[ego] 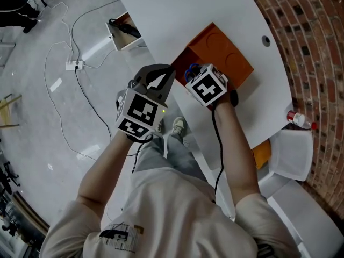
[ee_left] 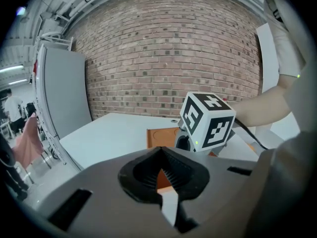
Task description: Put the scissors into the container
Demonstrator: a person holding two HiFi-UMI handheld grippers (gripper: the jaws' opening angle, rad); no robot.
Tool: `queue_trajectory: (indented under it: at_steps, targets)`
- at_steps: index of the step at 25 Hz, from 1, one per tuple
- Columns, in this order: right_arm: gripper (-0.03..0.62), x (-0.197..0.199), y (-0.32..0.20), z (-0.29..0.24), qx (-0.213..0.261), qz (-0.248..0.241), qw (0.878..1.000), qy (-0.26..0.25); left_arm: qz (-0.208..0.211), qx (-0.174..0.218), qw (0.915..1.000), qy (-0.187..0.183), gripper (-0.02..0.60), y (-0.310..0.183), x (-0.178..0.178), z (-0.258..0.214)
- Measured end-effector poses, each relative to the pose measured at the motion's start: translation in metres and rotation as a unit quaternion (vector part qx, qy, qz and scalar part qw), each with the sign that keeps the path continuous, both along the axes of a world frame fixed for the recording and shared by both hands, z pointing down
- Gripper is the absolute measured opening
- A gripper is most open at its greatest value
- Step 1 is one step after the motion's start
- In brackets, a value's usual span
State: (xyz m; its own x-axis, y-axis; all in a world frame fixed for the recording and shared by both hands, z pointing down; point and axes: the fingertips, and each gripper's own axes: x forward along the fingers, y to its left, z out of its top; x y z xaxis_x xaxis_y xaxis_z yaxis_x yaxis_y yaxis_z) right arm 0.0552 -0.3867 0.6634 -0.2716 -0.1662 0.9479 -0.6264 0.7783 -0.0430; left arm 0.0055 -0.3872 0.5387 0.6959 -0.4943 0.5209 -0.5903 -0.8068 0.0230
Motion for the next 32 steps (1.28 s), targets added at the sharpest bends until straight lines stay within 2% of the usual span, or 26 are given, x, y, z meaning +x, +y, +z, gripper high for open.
queue_trajectory:
  at_steps: [6,17,23,26,29,32]
  targets:
    - [0.084,-0.002,-0.005,0.025,-0.005,0.019,1.000,0.000,0.000,-0.019,0.9998,0.001,0.008,0.003,-0.006,0.017]
    - [0.086,0.003,0.005,0.056,-0.015,0.023,0.999,0.016,0.000,-0.038,0.9993,-0.004,0.008,0.007,-0.010,0.037]
    - [0.087,0.007,0.015,0.062,-0.025,0.064,0.998,0.002,0.002,-0.046,0.9988,-0.015,0.008,0.016,-0.014,0.045]
    - [0.089,0.003,0.011,0.059,-0.013,0.069,0.997,-0.009,0.000,-0.049,0.9987,-0.015,0.008,0.018,-0.012,0.043]
    - [0.129,0.001,0.016,0.060,-0.025,0.074,0.997,-0.016,-0.002,-0.048,0.9987,-0.015,0.008,0.020,-0.010,0.039]
    - [0.141,0.000,0.011,0.054,-0.007,0.072,0.997,-0.016,-0.005,-0.046,0.9987,-0.020,0.008,0.023,-0.010,0.035]
